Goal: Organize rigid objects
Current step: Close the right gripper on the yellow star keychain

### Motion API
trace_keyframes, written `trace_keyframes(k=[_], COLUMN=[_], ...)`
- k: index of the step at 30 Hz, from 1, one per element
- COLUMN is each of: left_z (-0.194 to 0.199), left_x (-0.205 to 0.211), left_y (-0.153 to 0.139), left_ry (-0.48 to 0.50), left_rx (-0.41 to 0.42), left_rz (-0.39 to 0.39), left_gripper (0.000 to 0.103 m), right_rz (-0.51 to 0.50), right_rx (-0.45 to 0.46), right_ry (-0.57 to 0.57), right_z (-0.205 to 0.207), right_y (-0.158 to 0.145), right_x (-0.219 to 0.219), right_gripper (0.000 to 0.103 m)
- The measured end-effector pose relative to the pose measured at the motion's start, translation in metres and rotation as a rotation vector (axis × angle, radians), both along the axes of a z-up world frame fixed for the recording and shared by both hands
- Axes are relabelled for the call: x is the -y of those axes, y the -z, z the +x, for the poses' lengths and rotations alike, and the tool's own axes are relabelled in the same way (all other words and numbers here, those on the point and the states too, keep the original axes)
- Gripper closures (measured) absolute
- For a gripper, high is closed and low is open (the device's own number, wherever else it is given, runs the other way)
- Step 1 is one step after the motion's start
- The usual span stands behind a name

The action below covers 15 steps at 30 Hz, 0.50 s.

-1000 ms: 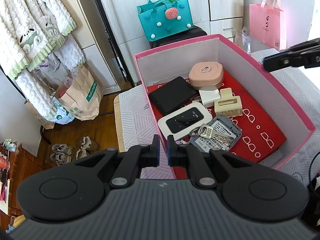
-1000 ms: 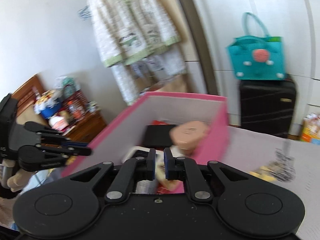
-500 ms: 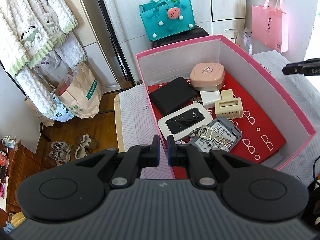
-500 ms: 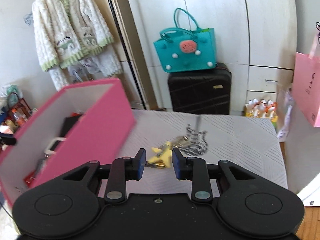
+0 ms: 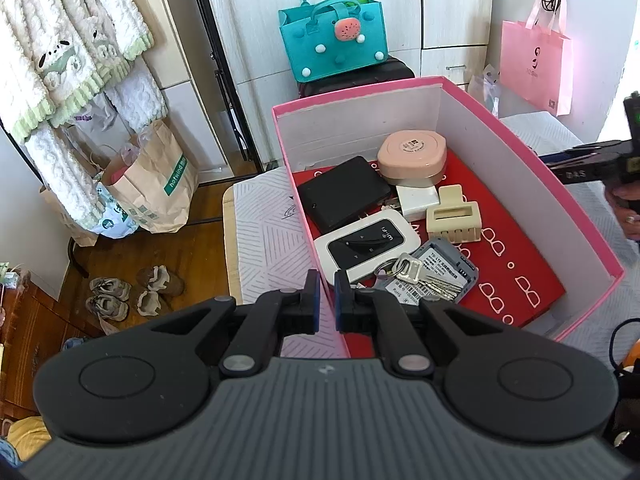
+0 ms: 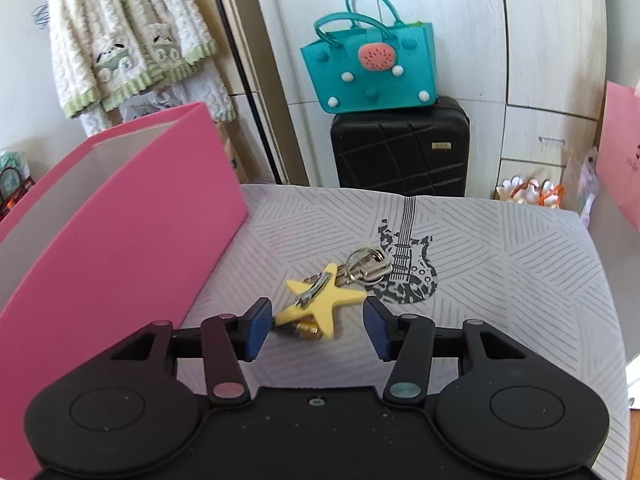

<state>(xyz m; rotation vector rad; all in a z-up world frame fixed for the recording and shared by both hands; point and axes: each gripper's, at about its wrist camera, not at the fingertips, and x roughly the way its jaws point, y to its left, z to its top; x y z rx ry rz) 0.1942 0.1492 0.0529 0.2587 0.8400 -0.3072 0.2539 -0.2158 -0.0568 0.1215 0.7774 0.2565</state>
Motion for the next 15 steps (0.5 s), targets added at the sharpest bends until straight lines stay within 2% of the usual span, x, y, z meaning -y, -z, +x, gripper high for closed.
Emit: trace_keyframes(k=[4, 11, 15], left_z=[0.0, 0.0, 0.0], left_x=[-0.001, -0.003, -0.003], left_y=[0.001, 0.001, 0.001], left_ry=[0.003, 0.009, 0.01], left_rx=[0.001, 0.004, 0.006], left_rz=[-0.007, -0.019, -0.021], left_gripper=[0.097, 0.097, 0.096], right_rz=[-0.016, -0.162, -0.163], right_rx=[0.01, 0.052, 0.052], right_ry=[0.006, 0.006, 0.022], right_z=[0.007, 0.003, -0.001], right_y=[0.004, 0.007, 0.006], right_x=[-0.006, -0.026, -0.027], right_gripper=[0.04, 0.04, 0.04])
